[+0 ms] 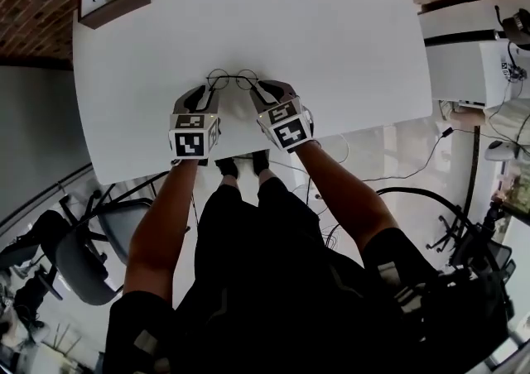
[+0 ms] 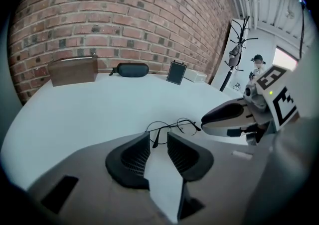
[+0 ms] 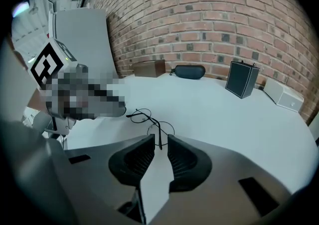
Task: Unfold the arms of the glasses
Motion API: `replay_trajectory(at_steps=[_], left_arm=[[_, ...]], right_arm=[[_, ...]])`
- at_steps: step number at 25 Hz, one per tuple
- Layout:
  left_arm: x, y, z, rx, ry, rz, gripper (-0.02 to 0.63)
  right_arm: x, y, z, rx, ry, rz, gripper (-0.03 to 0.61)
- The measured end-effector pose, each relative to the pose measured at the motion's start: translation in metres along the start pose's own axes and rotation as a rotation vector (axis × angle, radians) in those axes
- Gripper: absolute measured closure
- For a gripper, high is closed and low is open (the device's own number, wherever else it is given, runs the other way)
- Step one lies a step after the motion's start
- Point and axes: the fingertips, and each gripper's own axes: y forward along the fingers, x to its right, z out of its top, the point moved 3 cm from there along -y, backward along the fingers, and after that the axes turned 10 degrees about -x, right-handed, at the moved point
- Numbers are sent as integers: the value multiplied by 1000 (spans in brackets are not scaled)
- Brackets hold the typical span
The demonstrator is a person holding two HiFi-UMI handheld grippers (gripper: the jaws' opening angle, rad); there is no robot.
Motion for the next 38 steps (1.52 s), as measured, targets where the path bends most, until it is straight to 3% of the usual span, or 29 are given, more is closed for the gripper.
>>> replay_trajectory(at_steps=[14,20,28,38], left_arm=[[-8,27,-9,-119,45,31,514],[-3,31,-13,-166,100,41,566],[-3,29,-14,-163,75,9,574],[8,8,-7,-93,63,-6,577]], right_arm=[[1,20,-8,-51,-24,-15,523],[-1,20,-6,-67,-55,-29,540],[-3,16,-1,-37,-52,-28,554],[-14,-8,16,60,-108,-1,557]])
